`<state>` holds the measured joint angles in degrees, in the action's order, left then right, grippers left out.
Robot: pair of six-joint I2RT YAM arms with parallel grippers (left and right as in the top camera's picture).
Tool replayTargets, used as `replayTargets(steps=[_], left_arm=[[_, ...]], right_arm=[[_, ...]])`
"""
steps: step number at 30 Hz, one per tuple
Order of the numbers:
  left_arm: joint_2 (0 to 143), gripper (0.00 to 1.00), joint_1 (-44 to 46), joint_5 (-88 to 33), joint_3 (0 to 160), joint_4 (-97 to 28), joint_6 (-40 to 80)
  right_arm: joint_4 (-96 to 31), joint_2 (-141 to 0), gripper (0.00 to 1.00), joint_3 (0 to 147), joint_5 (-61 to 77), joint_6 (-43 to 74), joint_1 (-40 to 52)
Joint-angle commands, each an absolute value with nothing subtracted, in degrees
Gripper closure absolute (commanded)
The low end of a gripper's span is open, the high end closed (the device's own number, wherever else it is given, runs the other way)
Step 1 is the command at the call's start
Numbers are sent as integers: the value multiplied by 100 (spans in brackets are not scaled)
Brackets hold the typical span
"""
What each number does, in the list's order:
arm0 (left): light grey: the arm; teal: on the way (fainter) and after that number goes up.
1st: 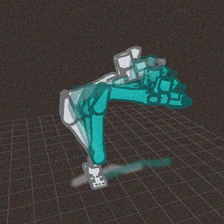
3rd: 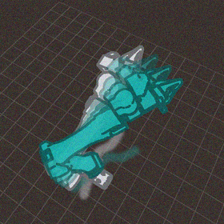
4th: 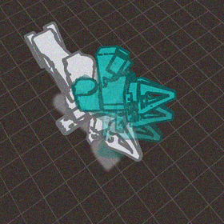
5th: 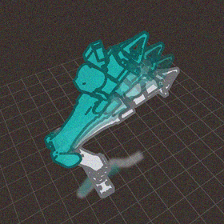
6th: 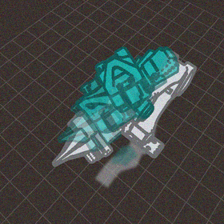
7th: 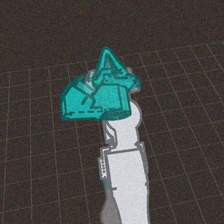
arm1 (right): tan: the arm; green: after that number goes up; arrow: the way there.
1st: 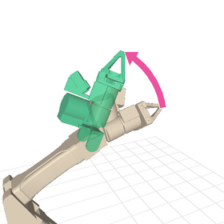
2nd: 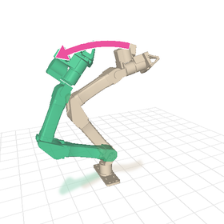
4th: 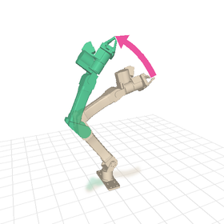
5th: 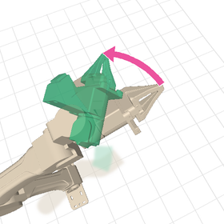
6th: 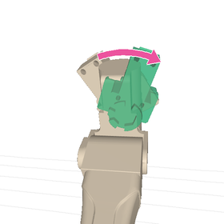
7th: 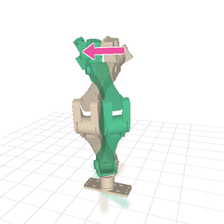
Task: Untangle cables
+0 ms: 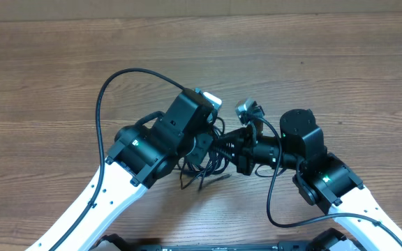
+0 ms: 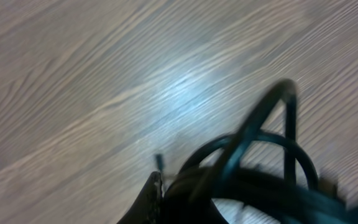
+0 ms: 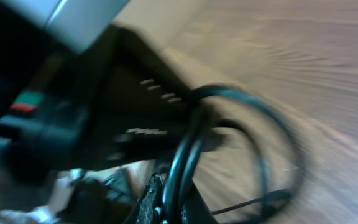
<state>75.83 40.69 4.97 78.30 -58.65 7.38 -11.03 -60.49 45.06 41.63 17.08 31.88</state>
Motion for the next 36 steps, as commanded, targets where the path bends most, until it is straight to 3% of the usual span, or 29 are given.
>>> replayTargets(steps=[1,9,16,19,23,27,31,34,36], left_arm=[[7575,96,4115,386,7889,-5358,1201],[7782,96,4117,379,7889,-5334,2023],[7612,96,4042,379,7891,-5398,1922],[7428,95,3964,281,7891,-5516,1778],[7251,96,3940,-119,7891,-5778,1214],[7220,95,3940,-661,7891,-6108,760],[7225,96,3940,-746,7891,-6292,679],[7225,96,3938,-698,7891,-6283,683],[7225,96,3938,-626,7891,-6270,692]], right_arm=[[-1055,-5996,96,4670,6410,1673,3439],[-1162,-6020,96,4668,6187,1627,3439],[-2405,-6055,96,4668,4097,1629,3439],[-2759,-6055,87,4668,3232,1802,3439],[-2746,-6055,83,4668,2294,2198,3437],[-2429,-6055,71,4668,1798,2300,3437],[-2058,-6055,46,4668,1804,2484,3437],[-1968,-6049,34,4670,1802,2552,3437],[-2012,-6049,11,4670,1745,2547,3424]])
